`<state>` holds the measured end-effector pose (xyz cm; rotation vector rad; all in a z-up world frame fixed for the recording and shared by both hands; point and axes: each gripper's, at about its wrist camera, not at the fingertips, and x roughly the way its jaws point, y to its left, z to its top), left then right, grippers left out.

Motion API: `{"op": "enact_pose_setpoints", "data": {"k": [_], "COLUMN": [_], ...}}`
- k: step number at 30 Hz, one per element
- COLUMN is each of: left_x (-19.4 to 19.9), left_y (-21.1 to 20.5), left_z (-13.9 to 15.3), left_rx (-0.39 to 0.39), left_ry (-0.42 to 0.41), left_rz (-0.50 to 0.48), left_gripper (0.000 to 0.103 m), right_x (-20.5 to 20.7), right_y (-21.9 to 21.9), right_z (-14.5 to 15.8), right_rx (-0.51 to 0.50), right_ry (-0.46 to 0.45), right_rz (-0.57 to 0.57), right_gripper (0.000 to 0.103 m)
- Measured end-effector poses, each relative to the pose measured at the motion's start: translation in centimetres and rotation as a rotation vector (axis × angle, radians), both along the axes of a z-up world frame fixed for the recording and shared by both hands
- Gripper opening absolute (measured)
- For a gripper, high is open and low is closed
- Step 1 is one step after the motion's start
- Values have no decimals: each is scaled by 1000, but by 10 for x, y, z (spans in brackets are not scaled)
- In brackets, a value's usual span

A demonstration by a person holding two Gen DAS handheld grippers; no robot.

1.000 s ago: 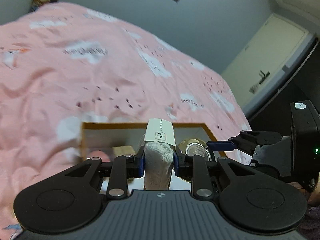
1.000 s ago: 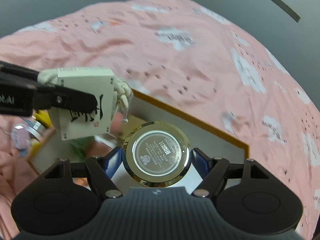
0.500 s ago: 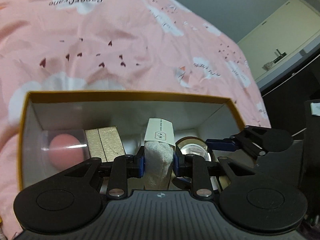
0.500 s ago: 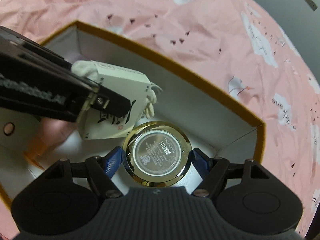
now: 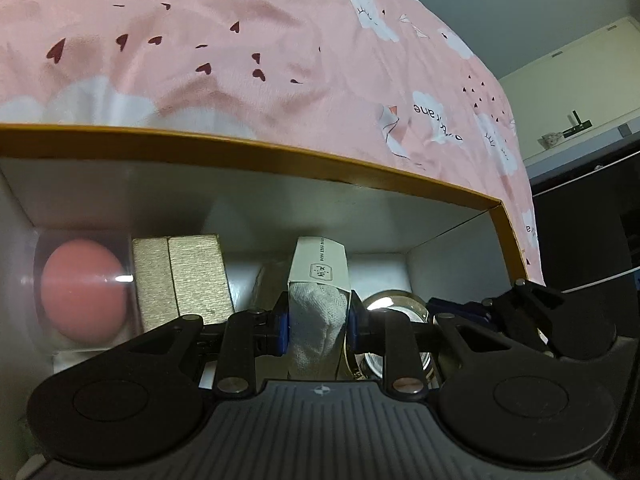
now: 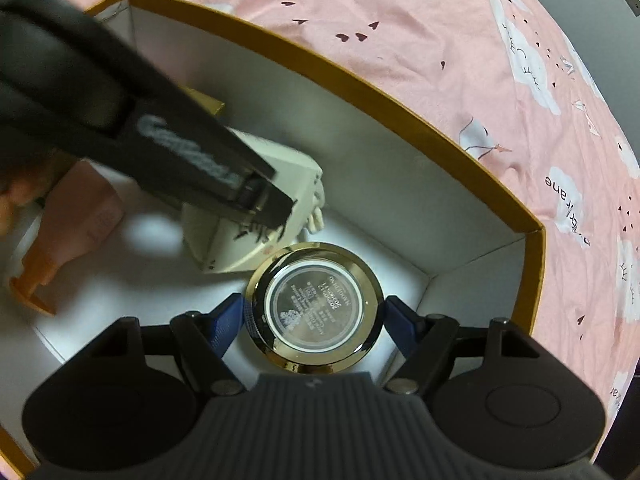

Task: Organize rigid objects
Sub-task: 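Lift both items and carry them over the orange box, then open the left tool to drop the white box while right tool lowers the gold case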

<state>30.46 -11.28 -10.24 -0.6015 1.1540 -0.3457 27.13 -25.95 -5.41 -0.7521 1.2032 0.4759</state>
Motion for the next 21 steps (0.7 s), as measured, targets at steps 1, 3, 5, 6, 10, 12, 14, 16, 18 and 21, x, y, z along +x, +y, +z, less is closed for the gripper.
{"op": "enact_pose_setpoints", "data": {"k": [1, 3, 5, 6, 10, 12, 14, 16, 18, 21], "left_x": [1, 2, 3, 2, -2, -5, -9, -13, -17, -24], "left_y": [-1, -4, -8, -9, -15, -19, -21, -22, -24, -27], "left_z": [0, 1, 5, 7, 16, 22, 27, 34, 40, 47], "left_rx": [2, 21, 61, 91, 186, 252, 296, 348, 391, 474], "left_ry": [-4, -5, -14, -22, -77, -109, -137, -179, -214, -265], "left_rz": [-6, -24, -23, -21, -39, -45, -45, -45, -56, -72], "left_gripper": [29, 31, 34, 37, 42, 55, 56, 57, 60, 60], "right_x": [-1, -2, -1, 0, 1, 2, 4, 3, 4, 5], "right_y": [0, 0, -1, 0, 1, -1, -5, -5, -6, -5], "right_z": [0, 0, 0, -2, -4, -3, -2, -2, 1, 4], "right_rx": [-2, -7, -2, 1, 7, 17, 26, 35, 44, 64], "right_ry": [-1, -7, -4, -1, -2, -1, 3, 5, 7, 16], "right_rz": [2, 3, -4, -5, -6, -9, -13, -17, -17, -19], "right_gripper": [74, 74, 74, 74, 74, 74, 74, 74, 74, 74]}}
